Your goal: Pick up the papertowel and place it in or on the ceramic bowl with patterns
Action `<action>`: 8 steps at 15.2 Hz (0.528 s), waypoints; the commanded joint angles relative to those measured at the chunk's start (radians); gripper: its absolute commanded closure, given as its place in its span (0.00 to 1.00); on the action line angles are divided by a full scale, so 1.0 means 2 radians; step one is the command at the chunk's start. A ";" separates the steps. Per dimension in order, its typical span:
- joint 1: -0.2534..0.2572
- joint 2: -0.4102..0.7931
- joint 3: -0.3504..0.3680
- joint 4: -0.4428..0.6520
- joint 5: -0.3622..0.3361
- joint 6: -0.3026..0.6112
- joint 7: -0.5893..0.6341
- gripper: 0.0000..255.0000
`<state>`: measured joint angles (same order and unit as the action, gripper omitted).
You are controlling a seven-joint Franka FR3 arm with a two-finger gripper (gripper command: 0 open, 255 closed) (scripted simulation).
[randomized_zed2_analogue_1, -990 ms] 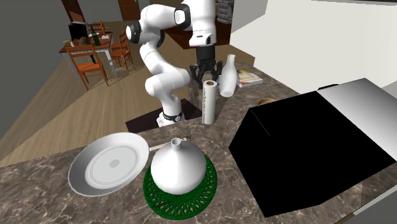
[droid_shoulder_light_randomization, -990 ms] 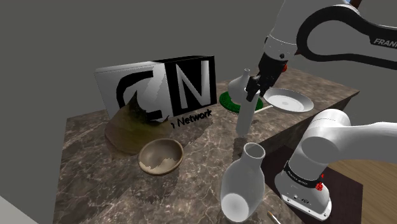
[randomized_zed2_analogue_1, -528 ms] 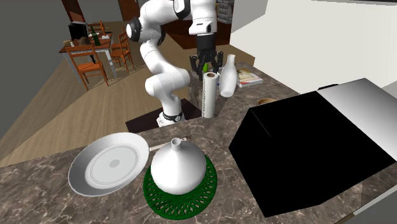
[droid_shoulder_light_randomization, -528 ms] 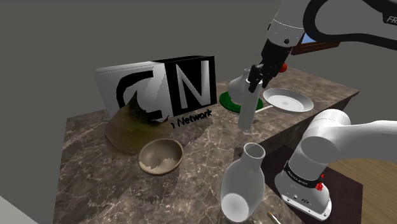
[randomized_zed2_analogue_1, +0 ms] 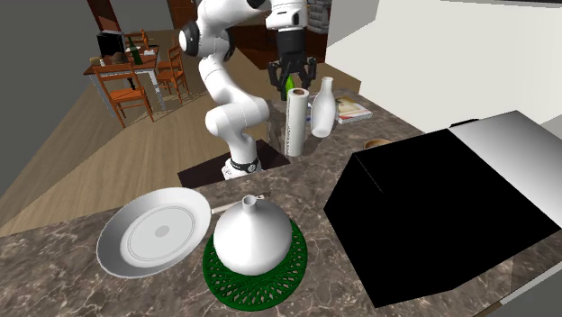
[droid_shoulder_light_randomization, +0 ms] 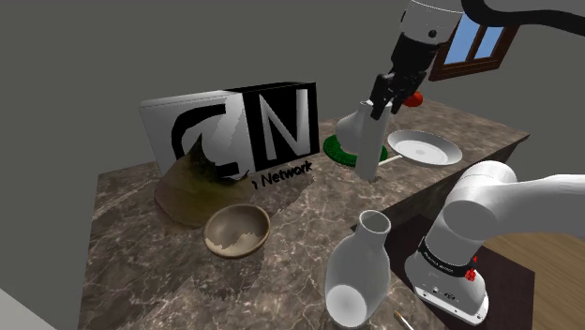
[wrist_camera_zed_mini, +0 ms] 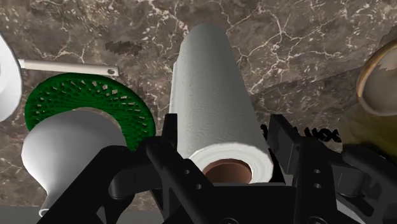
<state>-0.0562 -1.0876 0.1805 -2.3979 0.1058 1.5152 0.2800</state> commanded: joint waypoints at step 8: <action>-0.007 0.086 0.068 0.099 0.035 -0.006 0.060 1.00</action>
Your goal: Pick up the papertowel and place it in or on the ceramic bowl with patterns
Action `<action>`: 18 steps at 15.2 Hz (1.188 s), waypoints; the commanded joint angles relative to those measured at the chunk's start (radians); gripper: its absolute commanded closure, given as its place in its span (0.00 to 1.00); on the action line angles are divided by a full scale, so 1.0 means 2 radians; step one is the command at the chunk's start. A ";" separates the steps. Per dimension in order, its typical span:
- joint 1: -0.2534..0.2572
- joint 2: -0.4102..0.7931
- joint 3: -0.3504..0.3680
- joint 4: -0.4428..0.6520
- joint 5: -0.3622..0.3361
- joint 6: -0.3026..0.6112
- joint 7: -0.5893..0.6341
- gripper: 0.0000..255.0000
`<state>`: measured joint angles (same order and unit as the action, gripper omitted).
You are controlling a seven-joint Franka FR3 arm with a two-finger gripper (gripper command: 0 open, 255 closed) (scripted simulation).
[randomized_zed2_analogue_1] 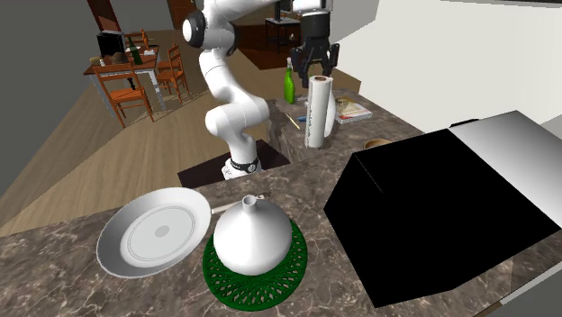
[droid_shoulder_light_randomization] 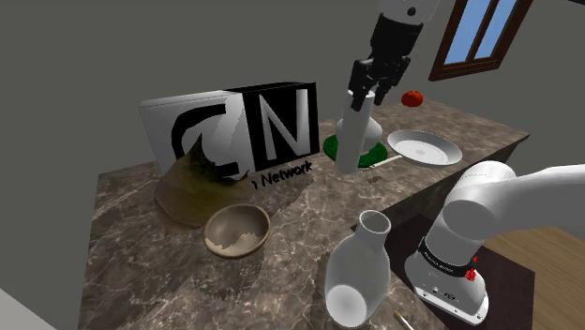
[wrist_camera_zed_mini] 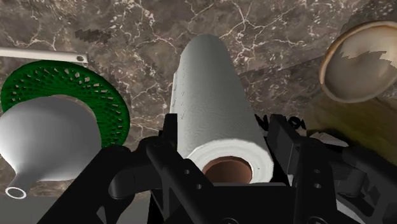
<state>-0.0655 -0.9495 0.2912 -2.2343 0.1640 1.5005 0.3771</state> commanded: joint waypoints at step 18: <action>-0.098 0.332 0.300 0.370 -0.048 -0.026 0.240 1.00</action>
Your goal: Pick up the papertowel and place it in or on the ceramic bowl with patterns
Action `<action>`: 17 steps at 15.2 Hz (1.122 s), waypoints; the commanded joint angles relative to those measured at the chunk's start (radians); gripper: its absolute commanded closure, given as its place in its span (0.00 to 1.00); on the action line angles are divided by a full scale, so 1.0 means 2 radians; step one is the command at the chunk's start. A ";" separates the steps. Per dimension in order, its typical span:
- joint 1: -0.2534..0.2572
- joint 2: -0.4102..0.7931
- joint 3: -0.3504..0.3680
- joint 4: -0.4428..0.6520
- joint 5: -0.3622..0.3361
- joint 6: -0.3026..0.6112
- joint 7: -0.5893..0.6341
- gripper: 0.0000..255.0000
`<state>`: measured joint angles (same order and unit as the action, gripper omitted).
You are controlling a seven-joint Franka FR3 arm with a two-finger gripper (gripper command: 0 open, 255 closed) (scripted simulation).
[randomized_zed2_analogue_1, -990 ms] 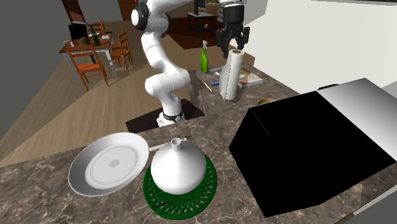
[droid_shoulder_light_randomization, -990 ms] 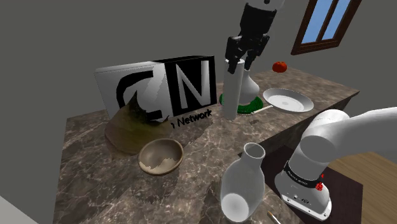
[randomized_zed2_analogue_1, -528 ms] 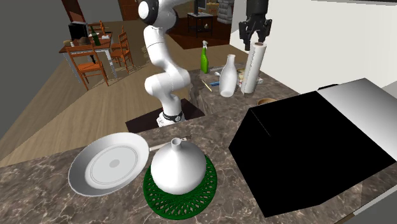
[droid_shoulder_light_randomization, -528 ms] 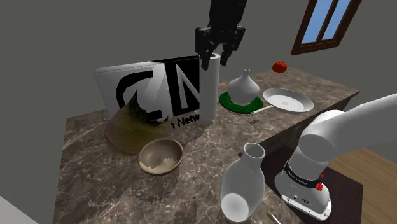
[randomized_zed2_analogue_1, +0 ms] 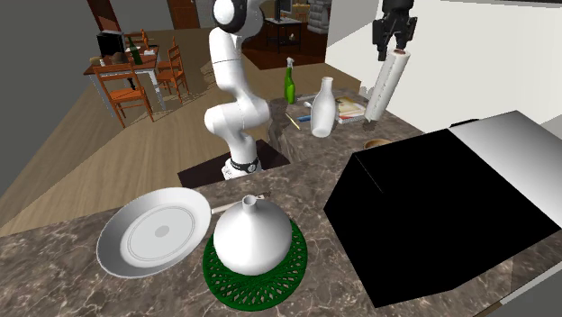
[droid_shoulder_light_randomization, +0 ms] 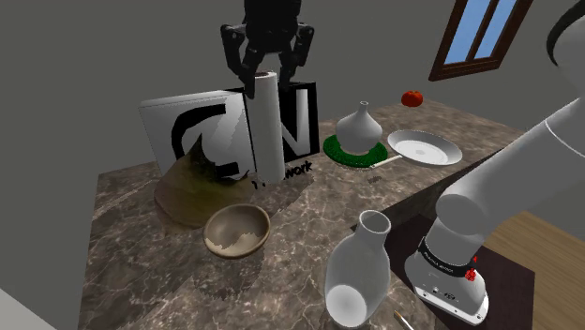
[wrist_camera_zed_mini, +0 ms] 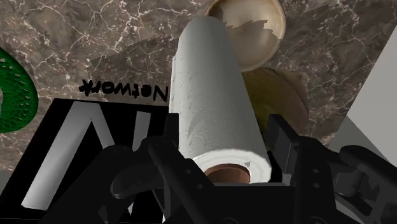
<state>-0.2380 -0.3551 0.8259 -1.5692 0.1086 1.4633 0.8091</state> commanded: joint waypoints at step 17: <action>-0.027 0.124 0.135 0.033 -0.094 0.048 0.106 1.00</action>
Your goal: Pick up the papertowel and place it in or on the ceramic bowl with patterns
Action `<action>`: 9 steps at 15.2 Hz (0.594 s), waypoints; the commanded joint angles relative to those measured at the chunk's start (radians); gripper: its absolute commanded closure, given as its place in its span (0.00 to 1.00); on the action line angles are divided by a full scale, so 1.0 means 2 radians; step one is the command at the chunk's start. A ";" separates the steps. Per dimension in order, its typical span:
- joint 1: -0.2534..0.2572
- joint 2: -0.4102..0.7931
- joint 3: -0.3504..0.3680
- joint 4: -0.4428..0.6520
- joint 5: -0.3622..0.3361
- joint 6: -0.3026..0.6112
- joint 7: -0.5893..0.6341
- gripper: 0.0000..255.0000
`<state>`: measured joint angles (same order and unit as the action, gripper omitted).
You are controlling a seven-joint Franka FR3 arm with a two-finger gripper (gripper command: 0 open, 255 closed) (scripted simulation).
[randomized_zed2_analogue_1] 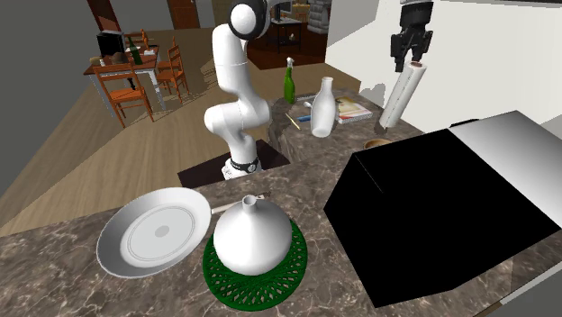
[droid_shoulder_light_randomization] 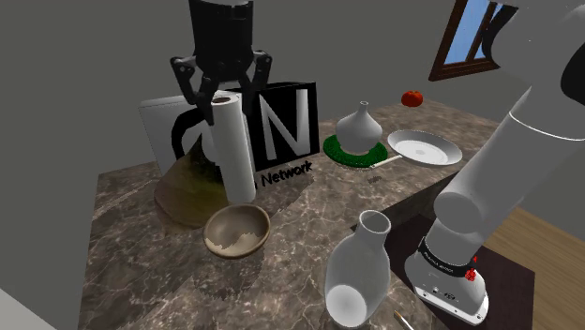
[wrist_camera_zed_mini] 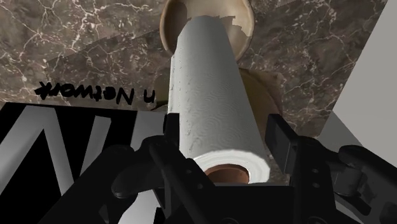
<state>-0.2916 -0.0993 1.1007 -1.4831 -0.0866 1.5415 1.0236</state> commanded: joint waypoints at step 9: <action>0.006 -0.046 -0.029 -0.097 0.041 0.075 -0.019 1.00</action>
<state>-0.2810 -0.1825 1.0485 -1.6569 -0.0122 1.6759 0.9888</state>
